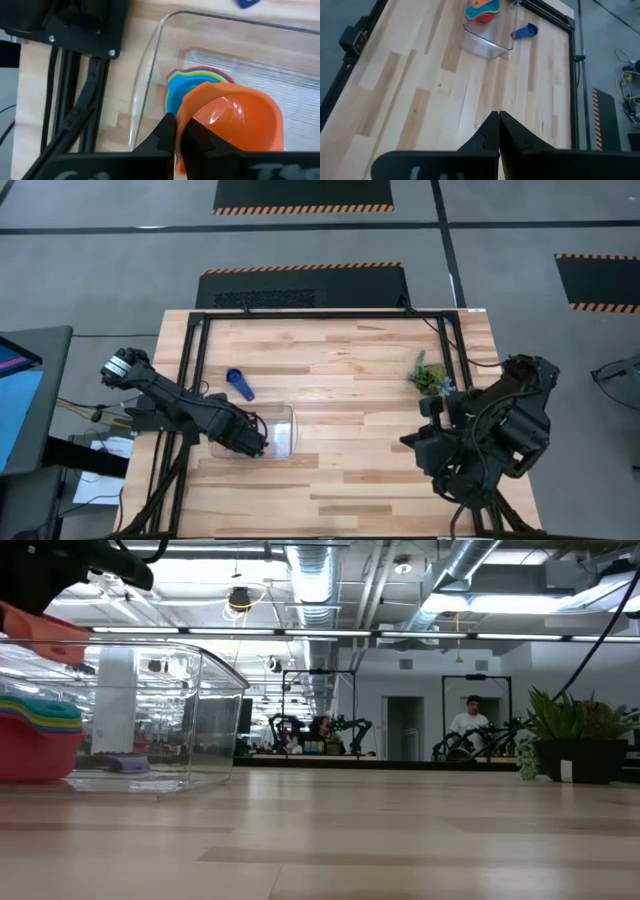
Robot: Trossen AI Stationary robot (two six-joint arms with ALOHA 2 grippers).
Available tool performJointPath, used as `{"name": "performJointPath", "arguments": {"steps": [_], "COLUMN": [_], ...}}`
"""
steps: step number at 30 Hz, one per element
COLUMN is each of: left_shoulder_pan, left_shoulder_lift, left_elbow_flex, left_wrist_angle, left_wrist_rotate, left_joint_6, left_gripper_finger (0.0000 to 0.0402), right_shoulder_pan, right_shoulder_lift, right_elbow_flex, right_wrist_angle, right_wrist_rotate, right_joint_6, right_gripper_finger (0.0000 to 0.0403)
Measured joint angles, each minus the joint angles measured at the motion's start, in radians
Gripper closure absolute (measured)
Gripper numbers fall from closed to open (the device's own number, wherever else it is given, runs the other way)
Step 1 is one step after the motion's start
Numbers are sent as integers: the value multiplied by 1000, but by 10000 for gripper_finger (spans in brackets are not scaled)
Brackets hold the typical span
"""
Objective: Nest measuring cups in basket
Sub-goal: Stack the orange measuring cup on the light blue measuring cup in the transparent bin
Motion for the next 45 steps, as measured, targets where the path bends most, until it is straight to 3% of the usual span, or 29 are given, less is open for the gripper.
{"name": "performJointPath", "arguments": {"steps": [18,36,45], "left_shoulder_pan": [0,0,2], "left_shoulder_lift": [0,1,1], "left_elbow_flex": [-2,-48,-73], "left_wrist_angle": [1,15,41], "left_wrist_rotate": [22,130,100], "left_joint_6": [10,-1,7], "left_gripper_finger": [397,394,361], "right_shoulder_pan": [-54,-51,-51], "right_shoulder_lift": [0,0,0], "right_elbow_flex": [0,0,0], "right_wrist_angle": [0,1,0], "right_wrist_rotate": [0,-3,-3], "right_joint_6": [-52,-54,-54], "right_gripper_finger": [382,380,383]}}
